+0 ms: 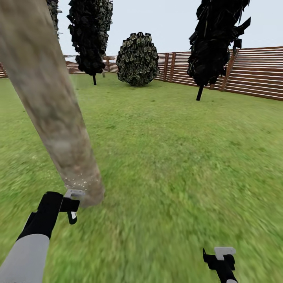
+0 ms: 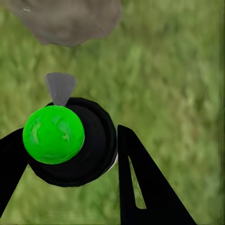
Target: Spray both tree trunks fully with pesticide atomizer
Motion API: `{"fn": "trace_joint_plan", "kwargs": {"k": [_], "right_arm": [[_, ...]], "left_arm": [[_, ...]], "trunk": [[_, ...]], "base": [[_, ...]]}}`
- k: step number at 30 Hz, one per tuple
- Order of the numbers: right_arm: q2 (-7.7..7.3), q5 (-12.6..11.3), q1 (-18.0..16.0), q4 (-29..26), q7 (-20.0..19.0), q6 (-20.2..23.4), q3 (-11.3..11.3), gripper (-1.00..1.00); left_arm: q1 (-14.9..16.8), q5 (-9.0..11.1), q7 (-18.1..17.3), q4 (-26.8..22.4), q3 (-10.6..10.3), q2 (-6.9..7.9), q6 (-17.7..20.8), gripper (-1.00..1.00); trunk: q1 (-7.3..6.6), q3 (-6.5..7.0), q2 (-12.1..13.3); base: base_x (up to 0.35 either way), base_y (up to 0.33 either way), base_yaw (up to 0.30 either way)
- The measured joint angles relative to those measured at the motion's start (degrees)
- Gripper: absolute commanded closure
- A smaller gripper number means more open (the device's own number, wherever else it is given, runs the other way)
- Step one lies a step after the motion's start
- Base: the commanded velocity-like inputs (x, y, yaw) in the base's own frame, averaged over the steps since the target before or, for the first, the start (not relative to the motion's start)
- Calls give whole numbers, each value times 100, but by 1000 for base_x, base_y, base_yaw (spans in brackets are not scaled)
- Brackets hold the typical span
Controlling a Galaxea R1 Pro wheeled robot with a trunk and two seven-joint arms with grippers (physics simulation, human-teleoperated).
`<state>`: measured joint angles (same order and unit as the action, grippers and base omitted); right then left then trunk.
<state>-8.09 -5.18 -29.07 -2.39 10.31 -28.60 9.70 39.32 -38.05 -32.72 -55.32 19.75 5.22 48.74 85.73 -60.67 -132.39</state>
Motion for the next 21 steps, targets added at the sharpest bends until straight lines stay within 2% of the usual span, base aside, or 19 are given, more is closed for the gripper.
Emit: {"fn": "trace_joint_plan", "kwargs": {"k": [3,4,8,11,13,15,21], "right_arm": [[0,0,0,0,-3,0,0,-100],[0,0,2,-1,-4,2,0,-100],[0,-1,3,-1,-4,3,0,-100],[0,0,1,-1,-4,1,0,-100],[0,0,0,-1,-4,2,-1,-100],[0,0,0,-1,-4,3,0,-100],[15,0,0,0,-3,1,9,-100]], "left_arm": [[20,28,-30,-30,45,17,111,100],[51,-11,-45,-61,27,46,473,100],[70,-5,-55,-398,7,243,815,100],[71,38,-108,-525,-8,292,854,100],[71,44,-124,-538,-107,295,858,100],[67,37,-130,-553,-292,298,868,100],[46,47,-133,-687,-341,302,873,100]], "trunk": [[0,0,0],[1,0,0],[2,0,0],[2,0,0],[2,0,0],[2,0,0],[4,0,0]], "base": [[159,-138,0],[42,-33,0],[13,-10,0],[0,0,0],[0,0,0],[0,0,0],[-81,-85,0]]}}
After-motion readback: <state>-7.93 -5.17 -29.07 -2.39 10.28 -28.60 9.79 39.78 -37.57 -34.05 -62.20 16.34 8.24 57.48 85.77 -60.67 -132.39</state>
